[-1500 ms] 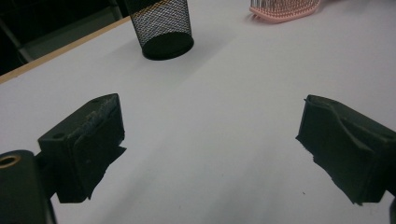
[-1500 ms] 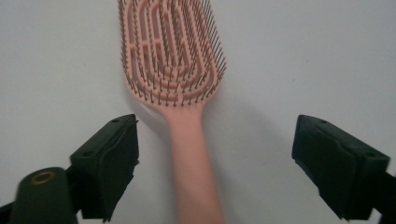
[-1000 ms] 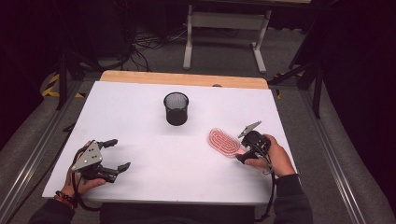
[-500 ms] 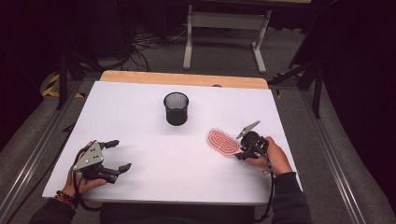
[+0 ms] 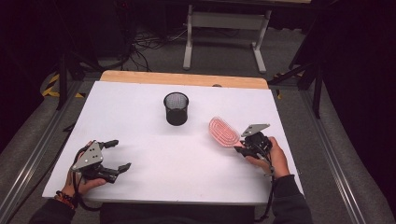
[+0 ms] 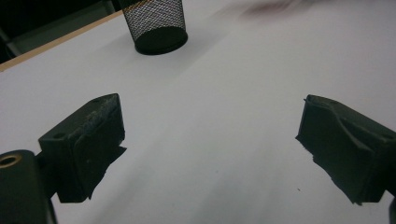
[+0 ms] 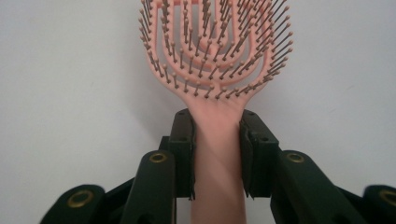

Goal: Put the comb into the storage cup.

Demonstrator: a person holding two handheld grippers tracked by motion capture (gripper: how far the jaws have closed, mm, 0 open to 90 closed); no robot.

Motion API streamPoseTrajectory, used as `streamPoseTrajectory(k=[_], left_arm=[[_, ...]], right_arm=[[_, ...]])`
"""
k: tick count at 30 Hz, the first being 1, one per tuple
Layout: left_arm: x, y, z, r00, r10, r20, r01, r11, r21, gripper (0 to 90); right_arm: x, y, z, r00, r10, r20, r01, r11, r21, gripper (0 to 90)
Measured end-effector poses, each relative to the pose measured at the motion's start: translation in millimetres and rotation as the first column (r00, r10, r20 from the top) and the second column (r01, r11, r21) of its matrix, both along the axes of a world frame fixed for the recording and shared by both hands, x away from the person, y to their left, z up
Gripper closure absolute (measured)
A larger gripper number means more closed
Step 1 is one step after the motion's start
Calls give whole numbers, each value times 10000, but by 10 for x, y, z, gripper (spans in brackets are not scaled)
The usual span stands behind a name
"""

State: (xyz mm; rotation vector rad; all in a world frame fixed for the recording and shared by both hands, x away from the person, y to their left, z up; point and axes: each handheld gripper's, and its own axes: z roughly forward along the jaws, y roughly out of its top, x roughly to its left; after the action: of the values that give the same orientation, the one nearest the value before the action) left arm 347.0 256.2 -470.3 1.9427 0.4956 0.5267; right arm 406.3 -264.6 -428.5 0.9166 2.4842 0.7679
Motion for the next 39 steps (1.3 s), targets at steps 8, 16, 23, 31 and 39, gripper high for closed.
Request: streamPoseTrajectory(k=[8, 16, 23, 31, 39], left_arm=[[1, -10, 5, 10000, -7, -29, 7, 10000, 32, 81], [12, -12, 5, 10000, 49, -23, -49, 10000, 12, 81], [19, -3, 4, 10000, 70, -25, -70, 10000, 14, 81], [54, -15, 21, 10000, 93, -21, -93, 9999, -57, 80], [105, -40, 77, 9998, 132, 132, -130, 9998, -140, 84]], right_arm=[[-79, -80, 143, 9671, -1347, 2159, 954, 9784, 1831, 696], [-206, -116, 263, 8983, -2423, 3665, 1177, 9364, 3305, 696], [-276, -58, 313, 8670, -2693, 4192, 1015, 9192, 3805, 697], [-347, 75, 320, 8381, -2861, 4644, 864, 9103, 4049, 697], [-408, 231, 307, 8318, -2591, 4909, 480, 9147, 4014, 697]])
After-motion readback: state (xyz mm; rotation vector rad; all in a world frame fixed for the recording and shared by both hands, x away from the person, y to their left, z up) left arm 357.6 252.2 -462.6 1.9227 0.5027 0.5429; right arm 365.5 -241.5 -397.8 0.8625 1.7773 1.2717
